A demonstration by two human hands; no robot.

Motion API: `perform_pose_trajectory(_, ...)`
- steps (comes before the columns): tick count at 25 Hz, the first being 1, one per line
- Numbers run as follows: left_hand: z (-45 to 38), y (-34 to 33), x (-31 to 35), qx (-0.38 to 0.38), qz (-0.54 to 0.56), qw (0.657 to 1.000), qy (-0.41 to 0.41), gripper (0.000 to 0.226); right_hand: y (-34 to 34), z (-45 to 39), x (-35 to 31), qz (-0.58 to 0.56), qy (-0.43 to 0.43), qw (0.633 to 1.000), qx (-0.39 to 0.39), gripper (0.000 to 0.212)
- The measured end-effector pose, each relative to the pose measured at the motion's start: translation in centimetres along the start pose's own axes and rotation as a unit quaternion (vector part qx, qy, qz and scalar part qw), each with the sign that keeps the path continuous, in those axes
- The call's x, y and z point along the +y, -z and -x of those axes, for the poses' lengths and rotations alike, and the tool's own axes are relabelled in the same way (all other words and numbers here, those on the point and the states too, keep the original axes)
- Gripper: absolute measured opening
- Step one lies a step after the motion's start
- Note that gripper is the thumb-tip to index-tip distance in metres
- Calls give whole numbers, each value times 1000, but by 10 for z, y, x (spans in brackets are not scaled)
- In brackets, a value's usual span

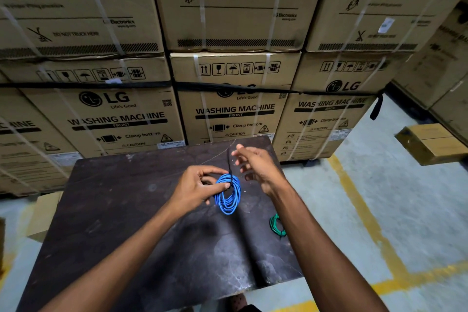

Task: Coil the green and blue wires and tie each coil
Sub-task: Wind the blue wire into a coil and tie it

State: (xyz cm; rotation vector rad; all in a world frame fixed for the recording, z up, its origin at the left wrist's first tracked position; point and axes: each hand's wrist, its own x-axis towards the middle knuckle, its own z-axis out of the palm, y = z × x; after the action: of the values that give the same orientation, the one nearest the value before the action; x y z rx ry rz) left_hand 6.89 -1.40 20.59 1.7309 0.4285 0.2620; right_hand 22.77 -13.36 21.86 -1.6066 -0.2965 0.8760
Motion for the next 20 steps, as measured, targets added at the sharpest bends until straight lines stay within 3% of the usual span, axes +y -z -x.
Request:
perform_pose_trajectory(2, -1, -1, -1, 7, -23, 1000, -4, 26, -1, 2, 5, 67, -36, 996, -37, 36)
perform_pose_trajectory(5, -1, -3, -1, 16, -43, 999, 3, 27, -2, 3, 9, 61, -19, 996, -59, 19)
perform_pose_trajectory(8, 2, -2, 5, 2, -24, 1000, 14, 29, -3, 4, 10, 34, 0, 998, -45, 10)
perform_pose_trajectory(14, 4, 4, 11, -57, 18, 998, 28, 42, -6, 10, 12, 10, 51, 998, -45, 21)
perform_pose_trajectory(20, 9, -8, 12, -54, 13, 998, 0, 32, -10, 2, 8, -34, 114, 993, 21, 22)
